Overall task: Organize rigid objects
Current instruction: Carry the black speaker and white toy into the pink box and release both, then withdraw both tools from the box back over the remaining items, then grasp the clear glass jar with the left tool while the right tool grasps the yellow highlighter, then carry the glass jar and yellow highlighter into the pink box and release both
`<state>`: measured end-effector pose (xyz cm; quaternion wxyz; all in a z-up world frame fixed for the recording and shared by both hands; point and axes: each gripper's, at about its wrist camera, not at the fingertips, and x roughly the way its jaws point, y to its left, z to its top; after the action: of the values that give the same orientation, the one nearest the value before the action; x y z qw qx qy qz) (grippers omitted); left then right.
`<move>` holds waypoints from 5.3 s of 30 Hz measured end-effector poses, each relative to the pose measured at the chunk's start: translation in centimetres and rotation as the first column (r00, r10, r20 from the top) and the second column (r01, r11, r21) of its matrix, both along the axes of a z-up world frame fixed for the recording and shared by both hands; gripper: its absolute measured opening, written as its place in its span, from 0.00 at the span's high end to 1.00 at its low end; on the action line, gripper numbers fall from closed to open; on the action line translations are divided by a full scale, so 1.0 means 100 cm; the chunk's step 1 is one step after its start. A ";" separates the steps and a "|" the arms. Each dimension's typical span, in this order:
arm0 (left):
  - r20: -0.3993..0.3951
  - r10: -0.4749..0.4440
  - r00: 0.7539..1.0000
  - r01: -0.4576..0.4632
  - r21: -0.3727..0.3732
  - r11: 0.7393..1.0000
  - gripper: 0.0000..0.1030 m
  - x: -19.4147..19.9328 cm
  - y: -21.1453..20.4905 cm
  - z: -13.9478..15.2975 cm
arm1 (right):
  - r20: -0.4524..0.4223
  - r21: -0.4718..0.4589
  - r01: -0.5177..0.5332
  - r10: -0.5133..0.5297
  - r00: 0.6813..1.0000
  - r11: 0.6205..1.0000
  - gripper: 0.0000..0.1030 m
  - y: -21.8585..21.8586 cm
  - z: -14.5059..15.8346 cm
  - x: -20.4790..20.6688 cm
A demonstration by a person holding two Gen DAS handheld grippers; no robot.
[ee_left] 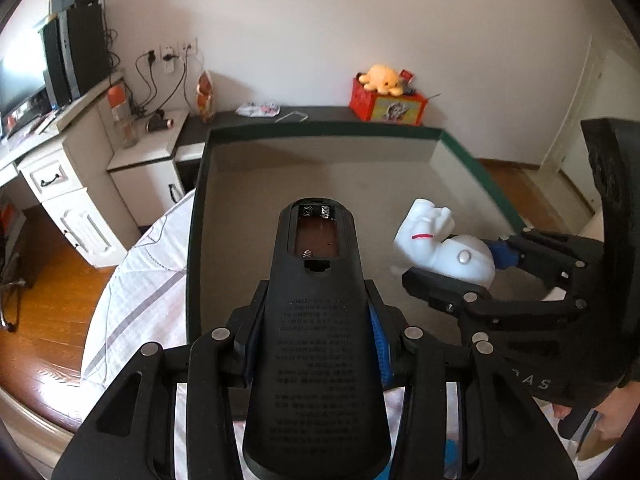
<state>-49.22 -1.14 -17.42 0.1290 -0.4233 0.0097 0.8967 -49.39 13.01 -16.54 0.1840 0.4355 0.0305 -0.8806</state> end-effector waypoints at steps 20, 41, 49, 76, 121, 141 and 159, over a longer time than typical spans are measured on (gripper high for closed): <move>-0.265 0.119 0.957 -0.116 0.025 0.993 0.00 0.120 -0.025 0.068 | -0.227 -0.055 0.114 -0.124 0.966 0.992 0.15 0.044 0.081 0.098; -0.448 0.143 0.882 -0.165 -0.010 0.986 0.00 0.303 -0.014 0.101 | -0.476 -0.005 0.302 -0.268 0.838 0.953 0.00 0.063 0.113 0.292; -0.433 0.123 0.893 -0.168 -0.065 0.984 0.00 0.314 -0.012 0.091 | -0.453 0.000 0.320 -0.285 0.845 0.947 0.00 0.069 0.101 0.307; -0.091 0.088 0.992 -0.099 -0.118 0.988 0.00 0.235 -0.015 -0.042 | -0.179 0.092 0.358 -0.338 0.924 0.929 0.00 0.106 -0.009 0.252; -0.182 -0.037 0.983 0.032 -0.032 0.999 0.49 0.251 -0.024 0.006 | -0.189 -0.016 0.167 -0.167 0.968 0.986 0.74 0.092 0.019 0.209; -0.302 -0.151 0.941 0.135 -0.074 0.988 0.49 0.113 0.010 0.103 | -0.238 0.008 0.029 -0.026 0.971 1.000 0.74 0.042 0.082 0.095; 0.018 -0.137 0.990 0.138 -0.121 0.983 0.49 -0.079 0.033 0.024 | 0.035 0.118 0.016 -0.020 0.999 0.993 0.74 0.027 0.010 -0.066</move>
<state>-57.09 2.11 -14.99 0.1646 -0.4328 0.0930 0.8814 -56.03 15.71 -15.55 0.1506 0.4619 0.0749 -0.8708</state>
